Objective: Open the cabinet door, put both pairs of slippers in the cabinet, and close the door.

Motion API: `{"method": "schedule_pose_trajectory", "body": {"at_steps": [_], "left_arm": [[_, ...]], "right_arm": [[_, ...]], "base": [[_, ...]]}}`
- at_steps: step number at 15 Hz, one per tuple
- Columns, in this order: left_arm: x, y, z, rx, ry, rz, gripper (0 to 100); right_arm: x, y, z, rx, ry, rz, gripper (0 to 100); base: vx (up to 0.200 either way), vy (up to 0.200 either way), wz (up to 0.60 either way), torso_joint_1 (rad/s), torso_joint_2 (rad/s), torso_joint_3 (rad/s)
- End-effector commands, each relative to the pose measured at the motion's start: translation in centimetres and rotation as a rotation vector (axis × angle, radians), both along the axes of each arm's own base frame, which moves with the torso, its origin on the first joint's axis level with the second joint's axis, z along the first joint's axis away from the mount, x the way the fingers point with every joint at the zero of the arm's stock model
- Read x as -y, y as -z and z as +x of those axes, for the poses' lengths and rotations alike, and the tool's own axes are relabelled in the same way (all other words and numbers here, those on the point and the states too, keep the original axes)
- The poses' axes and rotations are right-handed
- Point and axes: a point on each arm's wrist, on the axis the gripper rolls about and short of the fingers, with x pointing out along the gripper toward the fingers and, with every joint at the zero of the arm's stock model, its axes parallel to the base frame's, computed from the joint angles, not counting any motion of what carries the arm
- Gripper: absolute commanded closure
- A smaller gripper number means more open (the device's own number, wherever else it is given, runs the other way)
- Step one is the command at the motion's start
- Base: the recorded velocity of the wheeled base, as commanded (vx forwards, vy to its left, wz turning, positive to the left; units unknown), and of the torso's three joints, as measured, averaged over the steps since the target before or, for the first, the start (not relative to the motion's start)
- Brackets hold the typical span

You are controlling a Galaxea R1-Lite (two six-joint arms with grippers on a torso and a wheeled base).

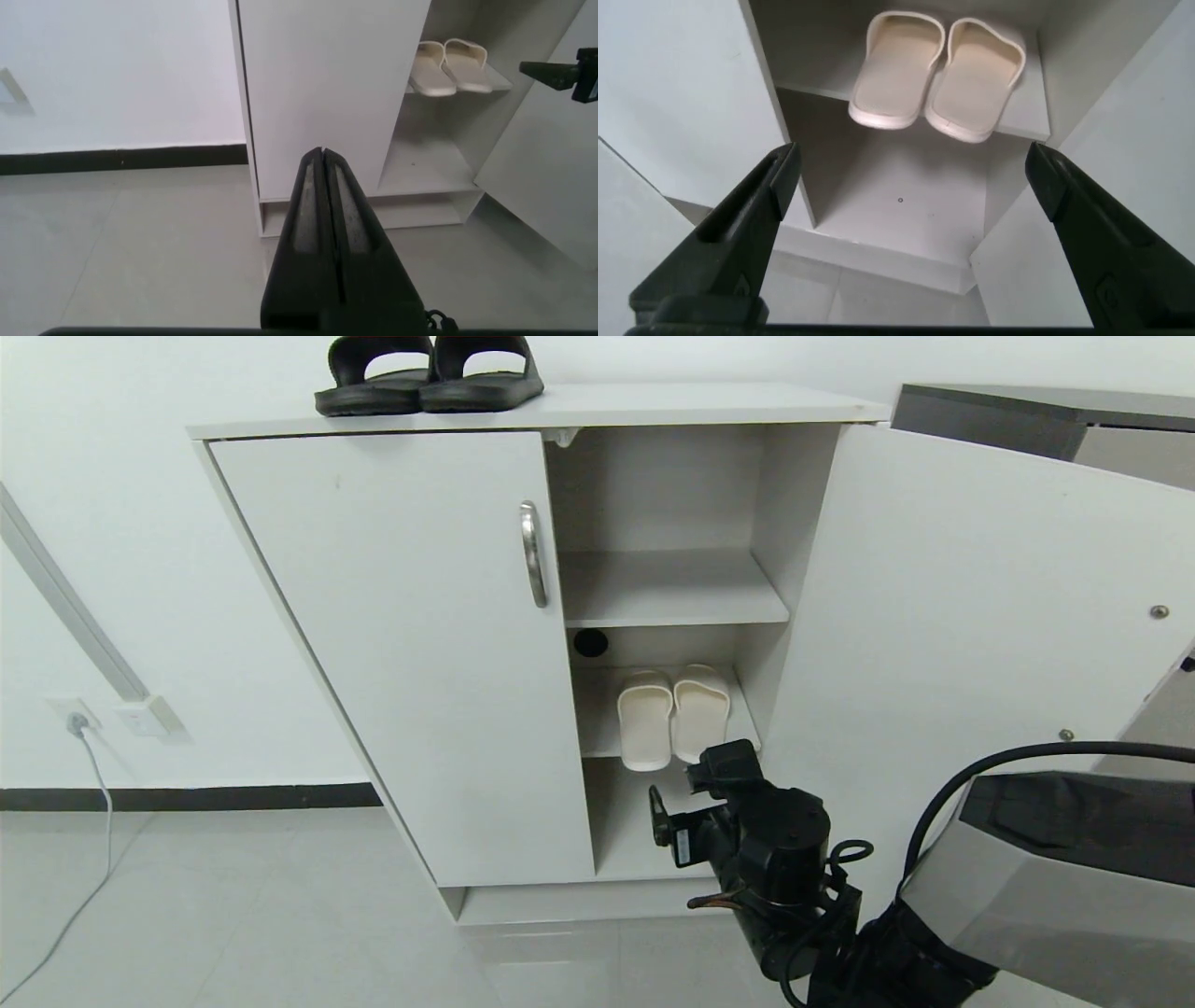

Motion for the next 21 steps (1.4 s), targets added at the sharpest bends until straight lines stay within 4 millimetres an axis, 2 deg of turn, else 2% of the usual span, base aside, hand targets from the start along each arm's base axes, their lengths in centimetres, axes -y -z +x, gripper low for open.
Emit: {"method": "schedule_pose_trajectory", "body": {"at_steps": [1,16,21], "left_arm": [[0.0,0.0,0.0,0.0,0.0,0.0,100],[0.0,0.0,0.0,0.0,0.0,0.001,100],[0.0,0.0,0.0,0.0,0.0,0.0,100]], "right_arm": [[0.02,0.18,-0.01,-0.003,0.0,-0.005,0],[0.11,0.27,-0.17,-0.003,-0.003,-0.001,0],[0.8,0.53,-0.24,0.005,-0.051,0.003,0]], "base": [[0.0,0.2,0.0,-0.002,0.0,0.007],[0.0,0.2,0.0,0.002,0.0,0.005],[0.0,0.0,0.0,0.0,0.0,0.0]]}}
